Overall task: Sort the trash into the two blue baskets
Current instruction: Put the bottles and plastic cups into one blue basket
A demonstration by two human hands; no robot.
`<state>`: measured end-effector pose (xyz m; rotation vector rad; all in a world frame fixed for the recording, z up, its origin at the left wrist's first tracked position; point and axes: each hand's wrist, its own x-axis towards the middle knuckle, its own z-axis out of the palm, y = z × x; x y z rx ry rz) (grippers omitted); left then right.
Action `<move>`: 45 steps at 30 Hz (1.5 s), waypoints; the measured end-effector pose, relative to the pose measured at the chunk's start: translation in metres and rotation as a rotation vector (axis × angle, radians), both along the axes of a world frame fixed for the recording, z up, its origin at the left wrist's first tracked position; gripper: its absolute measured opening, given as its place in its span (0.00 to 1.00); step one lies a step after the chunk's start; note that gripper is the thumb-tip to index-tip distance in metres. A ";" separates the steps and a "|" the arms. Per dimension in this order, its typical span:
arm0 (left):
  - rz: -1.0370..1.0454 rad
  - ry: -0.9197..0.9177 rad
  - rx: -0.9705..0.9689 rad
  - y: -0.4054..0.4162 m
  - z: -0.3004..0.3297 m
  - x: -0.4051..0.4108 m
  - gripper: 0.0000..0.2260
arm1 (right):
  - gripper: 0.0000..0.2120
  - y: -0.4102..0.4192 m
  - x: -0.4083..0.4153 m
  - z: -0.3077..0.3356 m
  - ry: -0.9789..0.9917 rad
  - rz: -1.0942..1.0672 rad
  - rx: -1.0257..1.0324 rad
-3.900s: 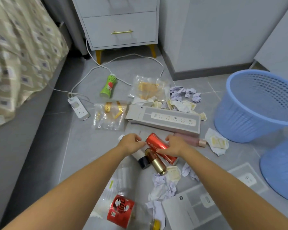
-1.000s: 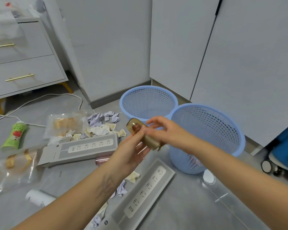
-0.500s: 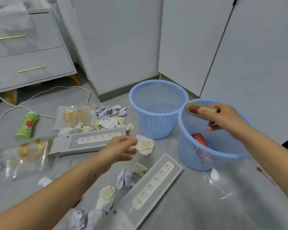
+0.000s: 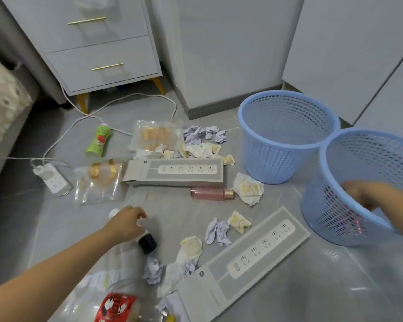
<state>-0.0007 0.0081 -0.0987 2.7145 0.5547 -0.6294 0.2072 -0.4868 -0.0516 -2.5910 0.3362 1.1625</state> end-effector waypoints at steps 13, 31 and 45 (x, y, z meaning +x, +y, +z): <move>-0.241 0.037 0.119 0.027 -0.033 -0.005 0.26 | 0.14 0.009 0.012 -0.023 0.000 0.138 -0.070; -0.598 0.074 0.431 0.012 -0.031 0.001 0.22 | 0.14 0.107 -0.033 0.090 -1.247 0.013 0.490; -0.053 -0.397 -0.437 -0.046 0.017 0.017 0.18 | 0.17 0.166 -0.138 -0.003 -0.449 0.265 0.697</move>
